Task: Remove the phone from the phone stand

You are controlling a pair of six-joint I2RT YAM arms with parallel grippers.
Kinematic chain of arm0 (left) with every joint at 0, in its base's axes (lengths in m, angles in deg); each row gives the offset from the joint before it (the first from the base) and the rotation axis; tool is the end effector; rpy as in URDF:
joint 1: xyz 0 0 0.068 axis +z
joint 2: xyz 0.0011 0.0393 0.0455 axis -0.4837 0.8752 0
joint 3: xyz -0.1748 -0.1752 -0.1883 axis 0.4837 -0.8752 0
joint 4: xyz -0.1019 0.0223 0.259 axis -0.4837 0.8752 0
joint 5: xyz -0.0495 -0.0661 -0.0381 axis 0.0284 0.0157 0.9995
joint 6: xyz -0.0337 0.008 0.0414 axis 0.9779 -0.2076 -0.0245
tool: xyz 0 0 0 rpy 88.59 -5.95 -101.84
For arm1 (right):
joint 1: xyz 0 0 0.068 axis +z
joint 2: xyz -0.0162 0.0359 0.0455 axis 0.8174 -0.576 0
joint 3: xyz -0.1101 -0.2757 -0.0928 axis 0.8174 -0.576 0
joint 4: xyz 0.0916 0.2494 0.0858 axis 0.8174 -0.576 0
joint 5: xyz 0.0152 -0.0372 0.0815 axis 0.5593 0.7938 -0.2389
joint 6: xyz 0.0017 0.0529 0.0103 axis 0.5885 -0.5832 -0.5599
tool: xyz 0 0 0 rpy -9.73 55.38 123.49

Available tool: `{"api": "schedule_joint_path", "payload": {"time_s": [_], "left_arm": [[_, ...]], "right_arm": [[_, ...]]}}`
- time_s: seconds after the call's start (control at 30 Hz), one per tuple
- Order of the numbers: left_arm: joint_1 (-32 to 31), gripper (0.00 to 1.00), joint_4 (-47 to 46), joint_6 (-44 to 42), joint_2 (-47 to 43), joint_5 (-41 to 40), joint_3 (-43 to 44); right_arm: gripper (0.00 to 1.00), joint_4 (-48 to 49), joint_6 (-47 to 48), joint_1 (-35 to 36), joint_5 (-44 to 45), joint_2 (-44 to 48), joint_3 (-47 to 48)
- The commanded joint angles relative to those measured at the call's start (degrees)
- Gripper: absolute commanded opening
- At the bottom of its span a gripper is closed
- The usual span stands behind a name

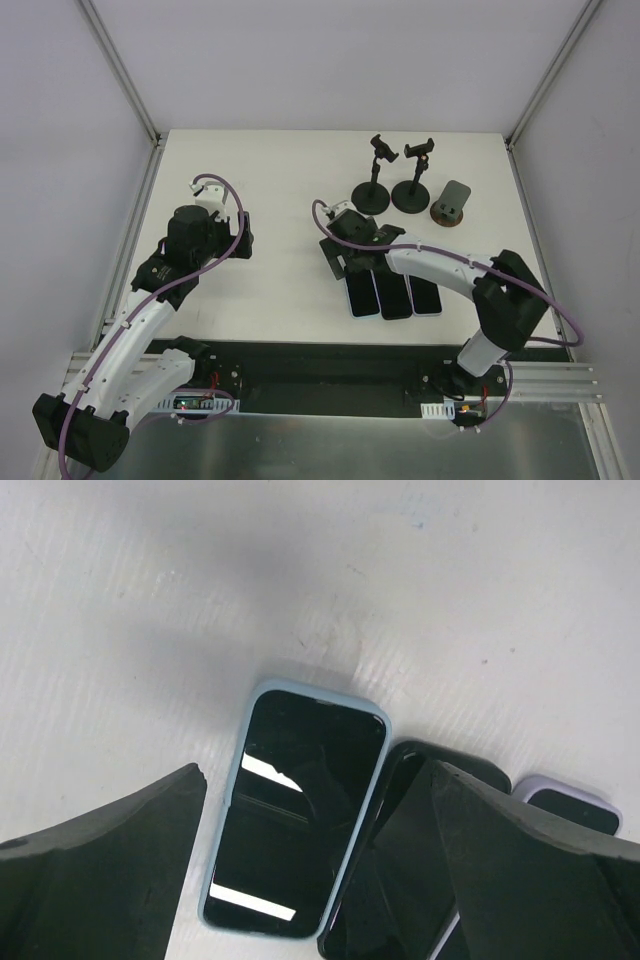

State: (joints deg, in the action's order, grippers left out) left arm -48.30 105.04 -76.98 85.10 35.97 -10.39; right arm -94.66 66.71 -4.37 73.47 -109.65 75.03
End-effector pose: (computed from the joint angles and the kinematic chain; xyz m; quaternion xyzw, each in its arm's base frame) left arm 0.1695 -0.0564 0.3458 0.0564 0.8286 -0.0982 0.5483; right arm 0.2344 0.2660 0.2554 -0.3534 0.8683 -0.0065 0.3481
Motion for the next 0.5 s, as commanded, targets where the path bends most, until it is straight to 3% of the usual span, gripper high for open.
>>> {"api": "schedule_joint_path", "payload": {"time_s": [0.0, 0.47], "left_arm": [[0.48, 0.96, -0.18, -0.65, -0.84, 0.45, 0.01], [0.48, 0.96, -0.10, -0.91, -1.10, -0.08, -0.08]], "right_arm": [[0.96, 1.57, 3.48, -0.01, 2.41, -4.40, 4.51], [0.96, 1.14, 4.54, -2.29, 5.58, -13.99, 6.63]]}}
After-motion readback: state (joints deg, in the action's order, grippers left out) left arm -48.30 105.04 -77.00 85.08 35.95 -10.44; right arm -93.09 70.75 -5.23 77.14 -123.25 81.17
